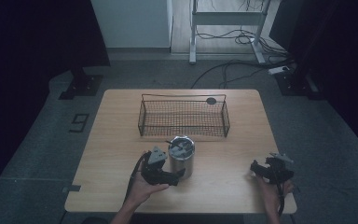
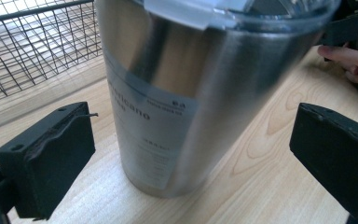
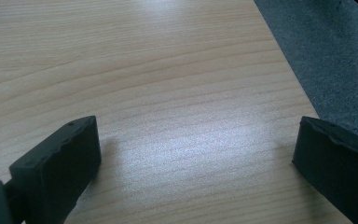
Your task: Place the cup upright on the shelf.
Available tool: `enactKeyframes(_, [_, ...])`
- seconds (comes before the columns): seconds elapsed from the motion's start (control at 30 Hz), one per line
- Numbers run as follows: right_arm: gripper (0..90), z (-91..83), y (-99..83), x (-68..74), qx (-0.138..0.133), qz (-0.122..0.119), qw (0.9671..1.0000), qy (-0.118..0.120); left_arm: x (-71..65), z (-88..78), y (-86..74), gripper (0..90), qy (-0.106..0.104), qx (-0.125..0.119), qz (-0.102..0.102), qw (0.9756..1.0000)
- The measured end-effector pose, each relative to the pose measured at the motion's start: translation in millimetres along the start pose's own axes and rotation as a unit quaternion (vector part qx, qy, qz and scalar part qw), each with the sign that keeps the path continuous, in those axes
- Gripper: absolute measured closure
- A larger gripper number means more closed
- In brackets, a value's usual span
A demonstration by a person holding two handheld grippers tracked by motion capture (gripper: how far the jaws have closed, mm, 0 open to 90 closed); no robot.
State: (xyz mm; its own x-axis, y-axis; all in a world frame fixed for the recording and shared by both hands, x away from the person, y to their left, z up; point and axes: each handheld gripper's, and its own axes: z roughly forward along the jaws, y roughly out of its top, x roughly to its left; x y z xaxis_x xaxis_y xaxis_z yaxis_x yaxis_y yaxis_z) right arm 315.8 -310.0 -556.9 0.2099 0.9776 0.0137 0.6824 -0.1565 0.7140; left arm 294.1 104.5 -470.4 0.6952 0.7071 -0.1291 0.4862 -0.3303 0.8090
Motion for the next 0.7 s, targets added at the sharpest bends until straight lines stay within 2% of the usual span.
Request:
enactKeyframes(0.17, [0.8,0.0,0.0,0.0,0.0,0.0,1.0,0.0,-1.8,4.5,5.1,0.1,0.002,-0.004,0.0,1.0])
enactKeyframes(0.27, [0.8,-0.1,0.0,0.0,0.0,0.0,1.0,0.0,-2.1,11.2,9.8,0.4,0.013,-0.005,0.0,0.9999])
enactKeyframes(0.7, [1.0,-0.1,0.0,0.0,0.0,0.0,1.0,0.0,-3.8,28.9,19.7,0.0,0.018,-0.01,0.005,0.9998])
